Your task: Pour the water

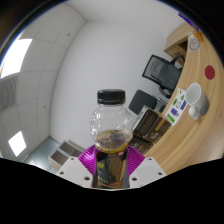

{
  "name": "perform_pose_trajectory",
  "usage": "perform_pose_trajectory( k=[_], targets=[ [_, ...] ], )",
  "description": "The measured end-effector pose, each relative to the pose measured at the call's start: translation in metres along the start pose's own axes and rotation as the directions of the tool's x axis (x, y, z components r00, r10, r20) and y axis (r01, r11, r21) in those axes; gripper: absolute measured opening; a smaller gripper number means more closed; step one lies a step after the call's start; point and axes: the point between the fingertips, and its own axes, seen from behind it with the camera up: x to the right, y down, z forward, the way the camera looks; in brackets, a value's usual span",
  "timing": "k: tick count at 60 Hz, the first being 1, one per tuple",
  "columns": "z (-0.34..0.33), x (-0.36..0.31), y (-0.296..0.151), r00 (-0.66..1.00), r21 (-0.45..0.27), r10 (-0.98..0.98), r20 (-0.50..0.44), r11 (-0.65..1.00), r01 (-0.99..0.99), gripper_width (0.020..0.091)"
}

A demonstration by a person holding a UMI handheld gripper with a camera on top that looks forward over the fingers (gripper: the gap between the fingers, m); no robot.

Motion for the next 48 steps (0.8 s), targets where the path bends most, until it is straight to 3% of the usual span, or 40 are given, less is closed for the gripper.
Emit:
perform_pose_trajectory(
  k=[9, 19, 31, 40, 48],
  targets=[
    [0.028, 0.03, -0.077, 0.847, 0.024, 0.519, 0.115, 0.851, -0.525, 0.0358],
    [0.041, 0.1, -0.12, 0.632, 0.059, 0.764, 0.131, 0.631, -0.774, 0.0356],
    [0.056, 0.15, -0.114, 0.486, 0.051, 0.87, 0.075, 0.484, -0.874, 0.0354],
    [0.056, 0.15, -0.109, 0.564, 0.028, 0.826, 0.011, 0.564, -0.826, 0.0357],
    [0.044, 0.132, -0.126, 0.75, -0.013, 0.66, -0.037, 0.75, -0.661, 0.0358]
  ],
)
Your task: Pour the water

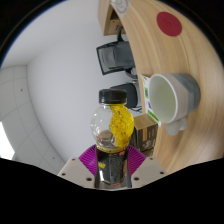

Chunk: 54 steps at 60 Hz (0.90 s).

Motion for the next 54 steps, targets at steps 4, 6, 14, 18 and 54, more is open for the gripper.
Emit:
perform_pose_trajectory(
  k=[4, 6, 14, 18, 54],
  targets=[
    [0.005, -0.014, -0.005, 0.979, -0.003, -0.202, -0.019, 0.979, 0.202, 0.0358],
    [0.003, -0.025, -0.012, 0.952, 0.004, -0.305, -0.027, 0.952, 0.306, 0.0357],
    [-0.018, -0.081, -0.062, 0.728, 0.074, -0.68, -0.089, 0.724, 0.686, 0.036],
    [-0.034, -0.103, -0.097, 0.555, 0.099, -0.817, -0.16, 0.546, 0.832, 0.0359],
    [-0.095, 0.033, -0.288, -0.259, -0.258, -0.852, -0.456, -0.152, 0.954, 0.0361]
  ],
)
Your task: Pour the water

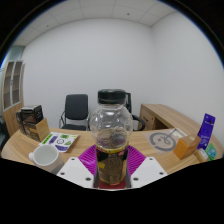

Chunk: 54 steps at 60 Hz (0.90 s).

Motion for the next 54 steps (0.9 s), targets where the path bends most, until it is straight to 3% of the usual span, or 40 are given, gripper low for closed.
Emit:
perform_pose_trajectory(
  k=[5, 11, 21, 23, 26, 27, 29, 33, 40, 54],
  targets=[
    [0.001, 0.002, 0.02, 1.0, -0.028, 0.008, -0.003, 1.0, -0.008, 0.0367],
    [0.0, 0.006, 0.017, 0.999, -0.008, 0.048, -0.012, 0.999, -0.048, 0.0374],
    [0.001, 0.007, 0.021, 0.999, -0.033, 0.044, -0.023, 0.998, -0.044, 0.0538],
    [0.0, 0.008, 0.026, 0.998, -0.062, 0.049, -0.032, 0.997, -0.051, 0.0625],
    [-0.003, 0.01, 0.029, 0.997, -0.093, 0.063, -0.044, 0.993, -0.067, 0.0848],
    [-0.005, 0.01, 0.028, 0.996, -0.098, 0.07, -0.048, 0.992, -0.074, 0.0871],
    [-0.011, 0.01, 0.028, 0.995, -0.105, 0.081, -0.061, 0.991, -0.087, 0.0833],
    [-0.025, 0.012, 0.023, 0.992, -0.116, 0.095, -0.079, 0.988, -0.104, 0.0865],
    [-0.062, 0.009, 0.007, 0.993, -0.122, 0.078, -0.086, 0.989, -0.088, 0.0858],
    [-0.191, -0.018, -0.031, 0.996, -0.128, 0.028, -0.085, 0.991, -0.039, 0.0858]
  ],
)
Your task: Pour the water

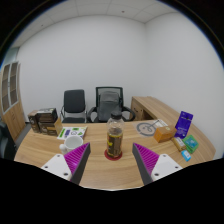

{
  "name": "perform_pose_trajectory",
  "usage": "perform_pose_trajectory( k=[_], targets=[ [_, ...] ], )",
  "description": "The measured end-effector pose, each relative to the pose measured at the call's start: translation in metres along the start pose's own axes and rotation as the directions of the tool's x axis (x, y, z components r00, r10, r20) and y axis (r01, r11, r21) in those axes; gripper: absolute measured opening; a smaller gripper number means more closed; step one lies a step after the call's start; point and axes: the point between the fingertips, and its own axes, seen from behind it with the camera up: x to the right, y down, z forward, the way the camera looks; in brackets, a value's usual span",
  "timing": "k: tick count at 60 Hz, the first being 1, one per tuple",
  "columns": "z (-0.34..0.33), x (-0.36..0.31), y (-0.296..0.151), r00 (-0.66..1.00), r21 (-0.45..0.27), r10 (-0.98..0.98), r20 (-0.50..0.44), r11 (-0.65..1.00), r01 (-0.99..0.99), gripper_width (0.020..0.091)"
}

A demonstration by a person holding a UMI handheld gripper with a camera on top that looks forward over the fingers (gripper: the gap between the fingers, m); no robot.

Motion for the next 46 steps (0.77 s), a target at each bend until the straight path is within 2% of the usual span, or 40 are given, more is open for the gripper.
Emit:
perform_pose_trajectory(
  k=[12, 22, 33, 46],
  targets=[
    [-0.125, -0.024, 0.007, 1.0, -0.019, 0.001, 0.02, 1.0, -0.001, 0.0859],
    [-0.193, -0.034, 0.014, 1.0, -0.02, -0.011, 0.02, 1.0, 0.011, 0.0859],
    [-0.225, -0.036, 0.018, 1.0, -0.015, -0.027, 0.016, 1.0, 0.027, 0.0856],
    [-0.232, -0.038, 0.024, 0.999, -0.034, -0.038, 0.022, 0.999, 0.039, 0.0859]
  ],
)
